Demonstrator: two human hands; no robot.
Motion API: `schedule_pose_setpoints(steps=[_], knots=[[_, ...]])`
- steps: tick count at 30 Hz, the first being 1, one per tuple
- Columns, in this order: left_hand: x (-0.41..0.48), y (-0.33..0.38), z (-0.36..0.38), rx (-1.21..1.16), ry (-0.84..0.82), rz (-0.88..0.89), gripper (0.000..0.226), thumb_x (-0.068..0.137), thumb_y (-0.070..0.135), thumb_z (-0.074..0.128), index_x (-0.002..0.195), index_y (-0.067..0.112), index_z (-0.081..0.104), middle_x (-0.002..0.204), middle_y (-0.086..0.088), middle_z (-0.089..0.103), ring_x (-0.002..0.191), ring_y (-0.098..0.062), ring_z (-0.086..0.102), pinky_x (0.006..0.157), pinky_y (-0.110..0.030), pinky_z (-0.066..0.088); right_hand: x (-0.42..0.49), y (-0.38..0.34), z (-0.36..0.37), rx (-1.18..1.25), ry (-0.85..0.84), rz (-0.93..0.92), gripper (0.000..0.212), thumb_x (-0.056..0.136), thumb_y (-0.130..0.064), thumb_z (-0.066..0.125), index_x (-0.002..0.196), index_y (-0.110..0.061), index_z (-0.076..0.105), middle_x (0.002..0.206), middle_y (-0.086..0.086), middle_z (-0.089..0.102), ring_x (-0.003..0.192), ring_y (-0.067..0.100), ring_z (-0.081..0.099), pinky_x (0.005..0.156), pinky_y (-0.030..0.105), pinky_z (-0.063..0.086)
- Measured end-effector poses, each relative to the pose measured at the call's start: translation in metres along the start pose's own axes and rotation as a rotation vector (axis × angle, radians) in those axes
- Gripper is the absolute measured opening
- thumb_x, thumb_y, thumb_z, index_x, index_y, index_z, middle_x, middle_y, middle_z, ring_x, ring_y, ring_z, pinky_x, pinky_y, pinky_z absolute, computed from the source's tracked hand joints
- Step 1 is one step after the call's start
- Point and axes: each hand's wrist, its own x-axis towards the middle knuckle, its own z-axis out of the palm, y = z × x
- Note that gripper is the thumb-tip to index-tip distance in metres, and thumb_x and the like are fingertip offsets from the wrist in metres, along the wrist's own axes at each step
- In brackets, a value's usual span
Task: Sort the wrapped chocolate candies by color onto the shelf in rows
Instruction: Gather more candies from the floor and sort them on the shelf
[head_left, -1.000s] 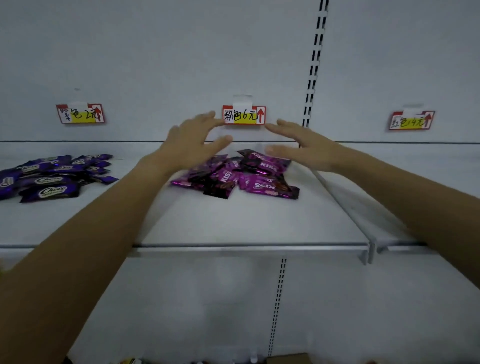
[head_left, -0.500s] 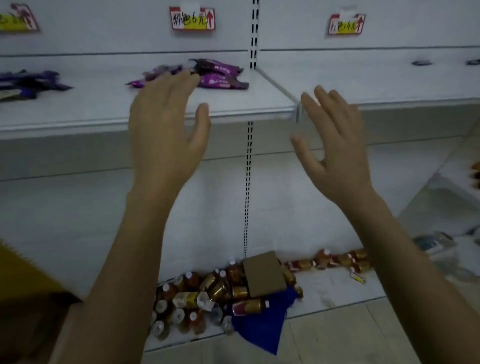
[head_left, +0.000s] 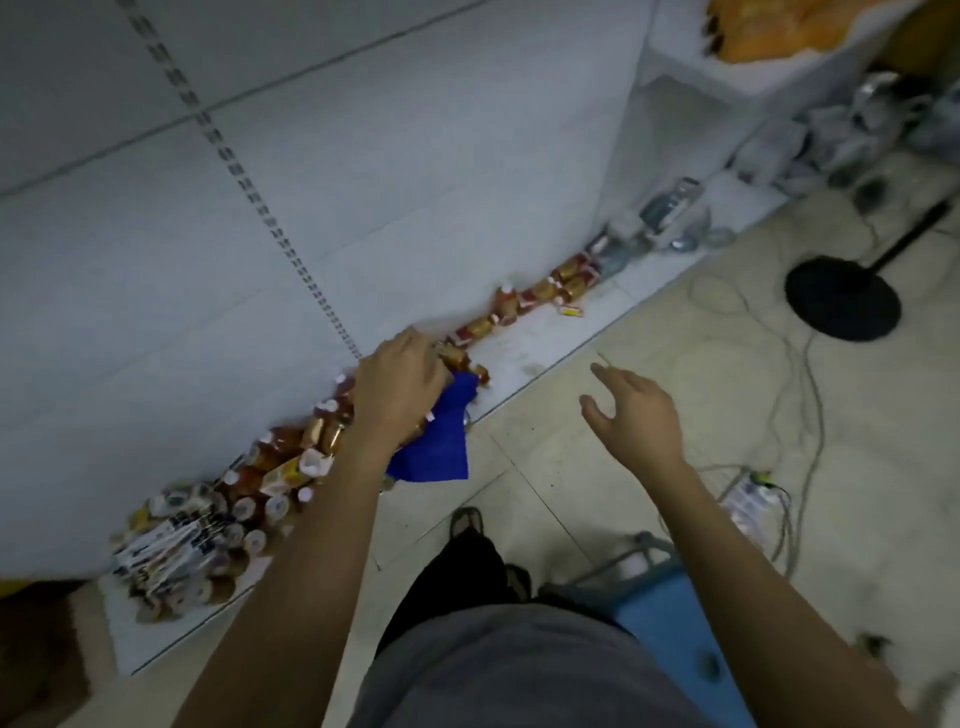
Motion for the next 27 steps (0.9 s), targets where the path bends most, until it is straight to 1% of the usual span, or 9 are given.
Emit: schedule_pose_setpoints(steps=[2, 4, 6, 8, 10, 14, 19, 23, 27], knots=[[0.019, 0.028, 0.025, 0.047, -0.102, 0.112, 0.025, 0.090, 0.029, 0.047, 0.100, 0.016, 0.066, 0.094, -0.005, 0.067, 0.081, -0.018, 0.060, 0.064, -0.024, 0.036, -0.015, 0.036, -0.008, -0.031, -0.036, 0.144, 0.043, 0.088, -0.039, 0.057, 0.124, -0.016, 0.062, 0.120, 0.009, 0.066, 0.102, 0.029, 0.064, 0.085, 0.038, 0.050], [0.040, 0.059, 0.047, 0.089, -0.207, 0.247, 0.028, 0.092, 0.026, 0.047, 0.109, 0.012, 0.065, 0.093, -0.004, 0.069, 0.076, -0.017, 0.059, 0.059, -0.020, 0.028, -0.027, 0.069, -0.017, -0.036, -0.044, 0.288, 0.043, 0.089, -0.041, 0.056, 0.125, -0.019, 0.061, 0.120, 0.008, 0.066, 0.103, 0.028, 0.063, 0.086, 0.038, 0.049], [0.063, 0.096, 0.063, 0.055, -0.339, 0.299, 0.034, 0.094, 0.027, 0.048, 0.121, 0.010, 0.058, 0.105, -0.005, 0.068, 0.091, -0.022, 0.062, 0.071, -0.021, 0.039, -0.035, 0.099, -0.028, -0.025, -0.044, 0.422, 0.043, 0.090, -0.044, 0.054, 0.126, -0.021, 0.059, 0.120, 0.007, 0.066, 0.105, 0.028, 0.062, 0.086, 0.037, 0.049], [0.090, 0.132, 0.077, 0.014, -0.424, 0.320, 0.036, 0.093, 0.033, 0.049, 0.124, 0.015, 0.055, 0.109, -0.006, 0.068, 0.096, -0.024, 0.063, 0.084, -0.033, 0.050, -0.036, 0.125, -0.040, -0.015, -0.030, 0.532, 0.043, 0.090, -0.045, 0.052, 0.126, -0.022, 0.059, 0.117, 0.005, 0.067, 0.104, 0.026, 0.062, 0.083, 0.036, 0.050], [0.118, 0.168, 0.090, 0.030, -0.401, 0.394, 0.034, 0.092, 0.038, 0.050, 0.120, 0.019, 0.057, 0.105, 0.000, 0.069, 0.096, -0.021, 0.063, 0.085, -0.037, 0.051, -0.030, 0.151, -0.052, -0.009, -0.002, 0.612, 0.042, 0.090, -0.046, 0.051, 0.125, -0.023, 0.059, 0.115, 0.003, 0.068, 0.103, 0.024, 0.062, 0.080, 0.035, 0.051], [0.188, 0.248, 0.109, 0.049, -0.319, 0.586, 0.030, 0.092, 0.037, 0.052, 0.114, 0.019, 0.060, 0.104, 0.003, 0.069, 0.093, -0.020, 0.064, 0.073, -0.030, 0.047, 0.012, 0.208, -0.077, -0.037, 0.071, 0.696, 0.040, 0.091, -0.047, 0.050, 0.123, -0.024, 0.060, 0.110, -0.004, 0.069, 0.098, 0.019, 0.064, 0.075, 0.031, 0.050], [0.301, 0.338, 0.136, 0.036, -0.314, 0.660, 0.029, 0.090, 0.039, 0.052, 0.112, 0.023, 0.059, 0.106, 0.005, 0.068, 0.097, -0.019, 0.063, 0.075, -0.031, 0.046, 0.103, 0.280, -0.119, -0.086, 0.124, 0.715, 0.038, 0.090, -0.044, 0.051, 0.121, -0.024, 0.060, 0.106, -0.002, 0.069, 0.092, 0.021, 0.065, 0.074, 0.031, 0.051], [0.382, 0.402, 0.143, 0.017, -0.282, 0.731, 0.031, 0.091, 0.038, 0.052, 0.114, 0.020, 0.060, 0.112, -0.001, 0.064, 0.098, -0.023, 0.060, 0.072, -0.030, 0.040, 0.168, 0.330, -0.161, -0.140, 0.182, 0.686, 0.038, 0.090, -0.040, 0.051, 0.122, -0.022, 0.060, 0.106, 0.002, 0.069, 0.096, 0.024, 0.063, 0.078, 0.035, 0.051], [0.446, 0.458, 0.134, -0.031, -0.227, 0.765, 0.033, 0.093, 0.038, 0.052, 0.115, 0.015, 0.059, 0.114, -0.007, 0.062, 0.100, -0.028, 0.059, 0.077, -0.037, 0.046, 0.231, 0.373, -0.201, -0.170, 0.241, 0.626, 0.039, 0.090, -0.041, 0.052, 0.122, -0.020, 0.061, 0.106, 0.004, 0.068, 0.096, 0.026, 0.062, 0.076, 0.036, 0.050]])
